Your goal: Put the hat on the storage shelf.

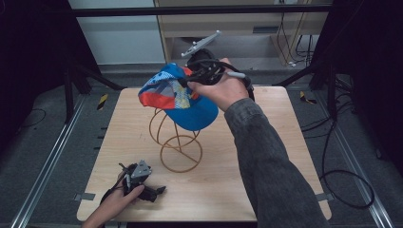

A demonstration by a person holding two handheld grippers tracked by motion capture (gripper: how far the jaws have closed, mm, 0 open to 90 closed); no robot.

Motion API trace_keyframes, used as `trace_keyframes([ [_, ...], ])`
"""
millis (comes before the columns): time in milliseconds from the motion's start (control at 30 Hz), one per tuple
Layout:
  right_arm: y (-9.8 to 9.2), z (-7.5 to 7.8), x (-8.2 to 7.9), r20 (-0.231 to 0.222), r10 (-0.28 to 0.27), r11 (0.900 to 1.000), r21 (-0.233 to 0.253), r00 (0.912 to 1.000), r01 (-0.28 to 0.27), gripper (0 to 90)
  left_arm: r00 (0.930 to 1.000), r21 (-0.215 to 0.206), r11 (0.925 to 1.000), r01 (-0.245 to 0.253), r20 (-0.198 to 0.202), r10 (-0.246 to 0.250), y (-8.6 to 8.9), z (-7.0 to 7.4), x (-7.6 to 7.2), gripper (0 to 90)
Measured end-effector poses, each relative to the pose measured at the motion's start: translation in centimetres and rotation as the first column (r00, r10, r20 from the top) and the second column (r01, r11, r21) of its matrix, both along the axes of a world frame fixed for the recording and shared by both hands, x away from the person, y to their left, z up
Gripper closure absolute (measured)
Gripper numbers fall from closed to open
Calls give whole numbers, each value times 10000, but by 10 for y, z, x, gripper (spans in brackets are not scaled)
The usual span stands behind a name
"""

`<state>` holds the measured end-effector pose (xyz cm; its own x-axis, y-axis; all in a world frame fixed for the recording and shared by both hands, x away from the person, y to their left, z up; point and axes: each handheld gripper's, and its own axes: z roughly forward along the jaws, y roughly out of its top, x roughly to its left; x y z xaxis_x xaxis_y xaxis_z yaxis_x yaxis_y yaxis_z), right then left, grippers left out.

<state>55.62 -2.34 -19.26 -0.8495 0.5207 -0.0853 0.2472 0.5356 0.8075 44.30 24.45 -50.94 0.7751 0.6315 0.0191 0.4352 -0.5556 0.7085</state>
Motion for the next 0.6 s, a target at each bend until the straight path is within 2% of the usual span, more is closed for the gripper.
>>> trace_keyframes([
  [100,15,-4,3,-144,170,9995,-255,9998,-173,899,10000,-5,10000,-1,3,1,0,0,0,0],
  [300,28,-8,6,-256,344,9986,-404,9991,-354,899,10000,6,10000,15,11,-15,0,0,0,0],
  [600,43,-20,6,-457,554,9933,-989,9974,-597,898,10000,7,10000,16,11,-16,0,0,0,0],
])
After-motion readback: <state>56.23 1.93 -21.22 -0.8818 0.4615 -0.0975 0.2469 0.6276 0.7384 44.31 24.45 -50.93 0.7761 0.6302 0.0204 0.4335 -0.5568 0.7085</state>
